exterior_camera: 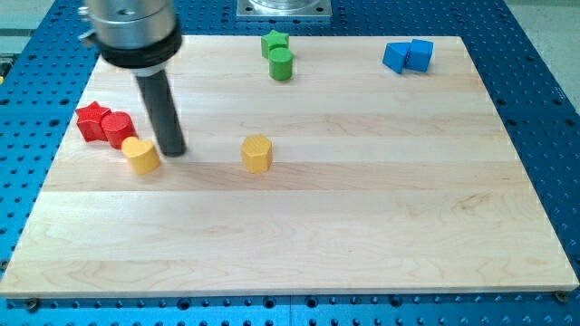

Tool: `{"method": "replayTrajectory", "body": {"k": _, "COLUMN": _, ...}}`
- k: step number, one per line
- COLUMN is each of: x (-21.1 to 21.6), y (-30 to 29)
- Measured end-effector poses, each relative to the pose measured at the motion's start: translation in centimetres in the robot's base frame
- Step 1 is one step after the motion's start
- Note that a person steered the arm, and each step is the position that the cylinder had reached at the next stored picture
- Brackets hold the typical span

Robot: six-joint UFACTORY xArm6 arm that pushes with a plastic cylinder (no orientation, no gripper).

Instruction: Push the yellow heart to the bottom left corner

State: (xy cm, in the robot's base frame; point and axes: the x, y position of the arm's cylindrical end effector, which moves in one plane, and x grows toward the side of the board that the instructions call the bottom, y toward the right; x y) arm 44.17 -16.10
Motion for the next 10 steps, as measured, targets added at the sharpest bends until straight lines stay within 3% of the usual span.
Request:
{"method": "replayTrajectory", "body": {"k": 1, "x": 4.8, "y": -4.3}}
{"method": "replayTrajectory", "body": {"k": 2, "x": 9.0, "y": -3.5}}
{"method": "replayTrajectory", "body": {"k": 3, "x": 4.9, "y": -3.7}}
{"method": "replayTrajectory", "body": {"k": 4, "x": 5.7, "y": -6.9}}
{"method": "replayTrajectory", "body": {"k": 5, "x": 9.7, "y": -7.6}}
{"method": "replayTrajectory", "body": {"k": 6, "x": 7.8, "y": -6.1}}
{"method": "replayTrajectory", "body": {"k": 7, "x": 5.4, "y": -8.6}}
{"method": "replayTrajectory", "body": {"k": 8, "x": 8.3, "y": -11.7}}
{"method": "replayTrajectory", "body": {"k": 9, "x": 11.1, "y": -9.0}}
{"method": "replayTrajectory", "body": {"k": 10, "x": 7.5, "y": -7.3}}
